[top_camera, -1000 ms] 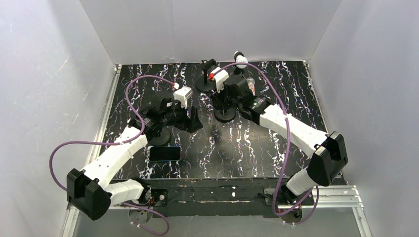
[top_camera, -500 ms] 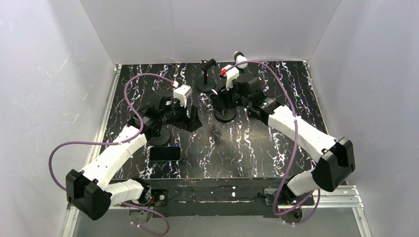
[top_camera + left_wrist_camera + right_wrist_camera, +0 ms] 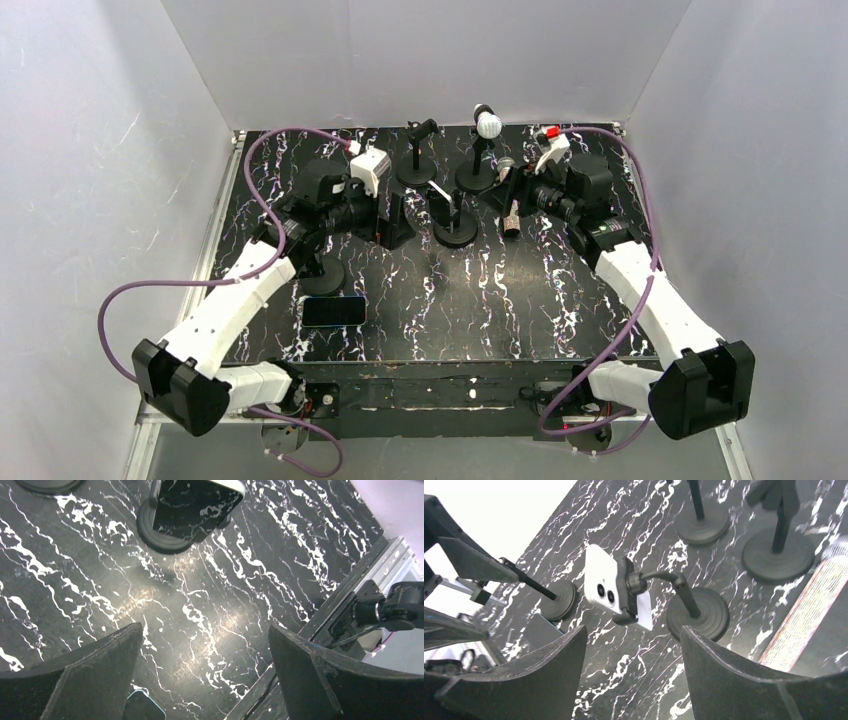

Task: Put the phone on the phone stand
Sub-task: Move the phone stand with the phone to the center of the board.

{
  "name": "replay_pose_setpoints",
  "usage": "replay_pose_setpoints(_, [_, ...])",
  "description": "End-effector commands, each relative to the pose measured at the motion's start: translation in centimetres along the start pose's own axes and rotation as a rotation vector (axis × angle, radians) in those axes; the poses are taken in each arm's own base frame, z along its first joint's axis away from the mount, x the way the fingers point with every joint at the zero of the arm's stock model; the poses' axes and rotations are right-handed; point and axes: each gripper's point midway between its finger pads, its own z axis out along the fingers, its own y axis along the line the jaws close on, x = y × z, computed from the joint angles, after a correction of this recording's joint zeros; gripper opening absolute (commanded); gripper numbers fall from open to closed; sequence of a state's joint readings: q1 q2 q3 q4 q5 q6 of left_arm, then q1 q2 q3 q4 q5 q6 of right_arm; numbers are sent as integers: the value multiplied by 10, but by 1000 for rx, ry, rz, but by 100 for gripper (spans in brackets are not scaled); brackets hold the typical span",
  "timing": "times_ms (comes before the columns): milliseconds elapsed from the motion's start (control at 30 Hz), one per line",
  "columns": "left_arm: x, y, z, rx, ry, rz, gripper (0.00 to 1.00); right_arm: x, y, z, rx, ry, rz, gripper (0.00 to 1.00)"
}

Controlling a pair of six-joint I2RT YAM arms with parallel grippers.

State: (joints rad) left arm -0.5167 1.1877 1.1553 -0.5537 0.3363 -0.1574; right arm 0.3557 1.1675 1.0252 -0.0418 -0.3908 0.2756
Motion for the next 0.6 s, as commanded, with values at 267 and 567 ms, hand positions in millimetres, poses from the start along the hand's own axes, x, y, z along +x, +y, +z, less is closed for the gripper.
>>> replay_pose_setpoints(267, [-68,1,-6,60,-99,40,98,72,-47,31,25,246,554,71])
replay_pose_setpoints(567, [-60,17,1,79,-170,45,98,128,-83,68,123,421,739,66])
